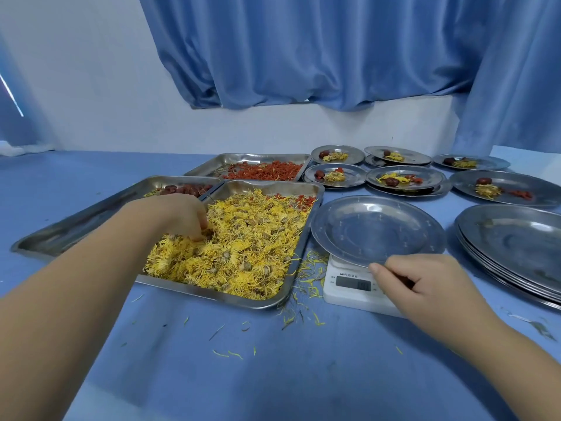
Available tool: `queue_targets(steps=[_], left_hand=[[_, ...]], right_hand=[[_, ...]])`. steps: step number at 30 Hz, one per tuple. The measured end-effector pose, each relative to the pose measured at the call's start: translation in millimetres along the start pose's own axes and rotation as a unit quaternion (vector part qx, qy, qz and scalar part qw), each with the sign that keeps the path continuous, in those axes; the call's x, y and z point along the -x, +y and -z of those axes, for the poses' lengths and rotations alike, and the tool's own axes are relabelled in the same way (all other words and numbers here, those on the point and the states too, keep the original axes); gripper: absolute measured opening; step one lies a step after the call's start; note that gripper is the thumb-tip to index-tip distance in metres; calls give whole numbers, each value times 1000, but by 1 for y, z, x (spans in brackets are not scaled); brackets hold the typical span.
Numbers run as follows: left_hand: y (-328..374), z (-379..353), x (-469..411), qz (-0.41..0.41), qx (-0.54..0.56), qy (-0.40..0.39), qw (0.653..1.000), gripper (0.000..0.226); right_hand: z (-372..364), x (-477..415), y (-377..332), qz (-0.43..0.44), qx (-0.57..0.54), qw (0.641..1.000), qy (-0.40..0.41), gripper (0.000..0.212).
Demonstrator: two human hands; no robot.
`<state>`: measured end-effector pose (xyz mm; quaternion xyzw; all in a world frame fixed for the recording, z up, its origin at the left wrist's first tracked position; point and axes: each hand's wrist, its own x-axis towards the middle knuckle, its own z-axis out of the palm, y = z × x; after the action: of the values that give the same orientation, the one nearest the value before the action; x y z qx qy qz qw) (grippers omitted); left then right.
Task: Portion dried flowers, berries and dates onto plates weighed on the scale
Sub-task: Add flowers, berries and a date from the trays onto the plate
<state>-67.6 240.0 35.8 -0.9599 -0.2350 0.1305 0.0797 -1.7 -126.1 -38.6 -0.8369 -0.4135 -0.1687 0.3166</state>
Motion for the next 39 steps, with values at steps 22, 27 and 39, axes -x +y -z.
queue_targets(steps=[22,27,39], left_hand=[[-17,-22,9,-62,455,154,875,21],[-1,-10,11,-94,509,196,833,15],[29,-3,9,-107,332,202,915,11]], right_hand=[[1,0,3,-20,-18,1000,1,48],[1,0,4,-23,-15,1000,-1,48],[1,0,1,-22,-22,999,-16,49]])
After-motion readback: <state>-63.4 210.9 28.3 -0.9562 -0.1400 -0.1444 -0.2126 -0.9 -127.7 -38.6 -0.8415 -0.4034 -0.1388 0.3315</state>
